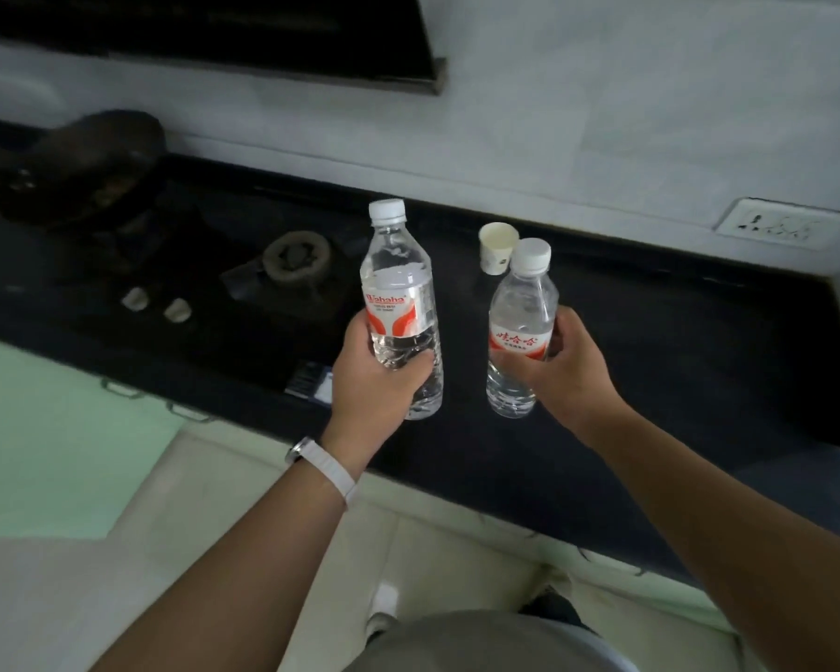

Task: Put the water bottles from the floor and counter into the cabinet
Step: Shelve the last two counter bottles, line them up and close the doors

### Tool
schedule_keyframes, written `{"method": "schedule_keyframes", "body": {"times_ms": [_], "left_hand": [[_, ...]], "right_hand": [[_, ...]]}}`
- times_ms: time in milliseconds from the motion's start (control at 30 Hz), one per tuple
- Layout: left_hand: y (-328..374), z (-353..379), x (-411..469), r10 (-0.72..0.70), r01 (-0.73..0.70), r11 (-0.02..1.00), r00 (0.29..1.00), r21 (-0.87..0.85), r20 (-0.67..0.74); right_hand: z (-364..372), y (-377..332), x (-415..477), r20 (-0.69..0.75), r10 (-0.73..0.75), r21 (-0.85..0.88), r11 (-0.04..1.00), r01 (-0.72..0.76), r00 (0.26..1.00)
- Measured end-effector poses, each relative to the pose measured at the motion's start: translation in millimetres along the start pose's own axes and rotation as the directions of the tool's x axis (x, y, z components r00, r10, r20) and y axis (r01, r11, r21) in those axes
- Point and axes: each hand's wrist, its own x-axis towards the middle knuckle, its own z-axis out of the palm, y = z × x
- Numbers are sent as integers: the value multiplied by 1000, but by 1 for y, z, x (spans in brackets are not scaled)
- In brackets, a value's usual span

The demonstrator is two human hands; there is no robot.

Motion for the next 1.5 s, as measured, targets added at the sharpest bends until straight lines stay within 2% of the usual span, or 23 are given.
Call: {"method": "schedule_keyframes", "body": {"times_ms": [267, 567, 700, 933, 1167, 1433, 1500], "left_hand": [[-38, -160, -19, 15, -4, 998, 984, 61, -180], [-82, -285, -57, -63, 72, 997, 917, 8, -393], [-105, -323, -72, -120, 130, 991, 850, -17, -513], [-138, -380, -87, -216, 217, 973, 719, -82, -661], [-158, -435, -53, -274, 284, 951, 579, -125, -768], [-161, -499, -1, -262, 315, 942, 476, -116, -839], [-165, -513, 7, -265, 309, 942, 444, -131, -856]], "right_hand": [[151, -65, -40, 177, -131, 17, 991, 130, 976], [284, -100, -73, 410, -220, 67, 975, 211, 885], [334, -106, -83, 516, -280, 69, 955, 287, 810], [421, -119, -80, 697, -260, 54, 948, 312, 668], [507, -150, -58, 792, -287, 85, 926, 368, 538], [600, -191, -17, 861, -306, 131, 905, 405, 407], [623, -200, -12, 865, -313, 145, 905, 400, 393]]}}
